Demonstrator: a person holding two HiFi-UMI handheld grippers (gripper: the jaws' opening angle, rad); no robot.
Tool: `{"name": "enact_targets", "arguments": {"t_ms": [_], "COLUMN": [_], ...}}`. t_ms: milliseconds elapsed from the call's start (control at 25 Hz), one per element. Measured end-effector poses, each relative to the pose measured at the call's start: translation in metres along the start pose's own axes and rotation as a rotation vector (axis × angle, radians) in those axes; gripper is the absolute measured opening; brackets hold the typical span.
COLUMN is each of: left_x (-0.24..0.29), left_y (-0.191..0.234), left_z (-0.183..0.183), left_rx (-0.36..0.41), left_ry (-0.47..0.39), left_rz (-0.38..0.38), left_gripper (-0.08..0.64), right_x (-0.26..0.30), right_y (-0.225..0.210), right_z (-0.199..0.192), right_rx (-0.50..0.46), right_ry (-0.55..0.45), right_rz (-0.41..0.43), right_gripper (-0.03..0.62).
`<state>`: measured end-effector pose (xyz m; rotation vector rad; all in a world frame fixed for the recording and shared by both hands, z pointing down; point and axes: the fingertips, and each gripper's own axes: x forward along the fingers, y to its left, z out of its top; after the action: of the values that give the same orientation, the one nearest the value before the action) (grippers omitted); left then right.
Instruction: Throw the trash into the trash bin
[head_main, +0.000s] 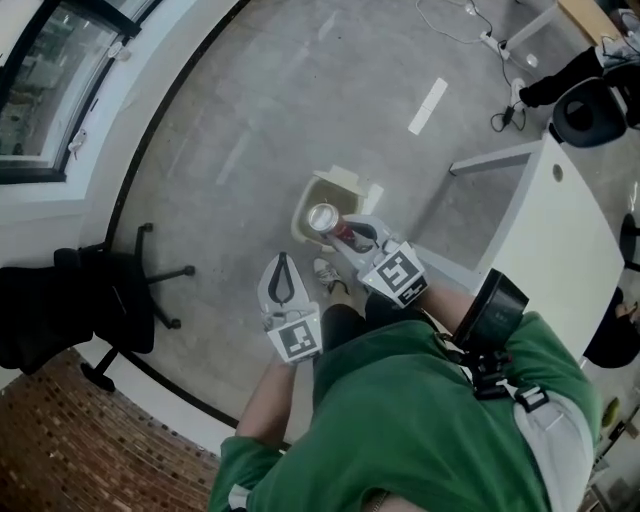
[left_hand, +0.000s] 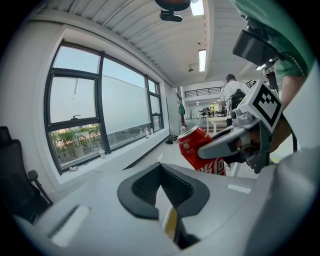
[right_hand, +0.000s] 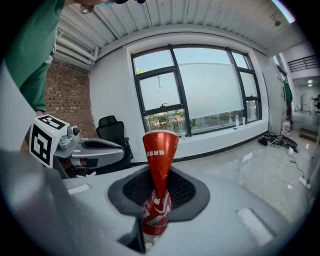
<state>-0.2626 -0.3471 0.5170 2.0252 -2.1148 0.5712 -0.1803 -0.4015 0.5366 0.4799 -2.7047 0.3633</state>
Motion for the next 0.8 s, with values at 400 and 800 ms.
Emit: {"name": "enact_targets", "arguments": {"t_ms": [400,800], "left_x": [0.033,0.063], "left_y": [-0.006,-0.018], "left_z": [-0.055,-0.128], "left_rx": [-0.005,-0.053], "left_ry": [0.093,0.171], "left_rz": [-0.055,-0.093], "left_gripper": [0.005,0.005], "right_x": [0.047,0.095], "right_y": [-0.013,-0.023], "right_z": [-0.077,-0.162], "right_rx": [0.011,0.025], "right_ry": [0.139,0.256], "right_rz": [0.004,0.004], "right_gripper": [0.071,0.071]}}
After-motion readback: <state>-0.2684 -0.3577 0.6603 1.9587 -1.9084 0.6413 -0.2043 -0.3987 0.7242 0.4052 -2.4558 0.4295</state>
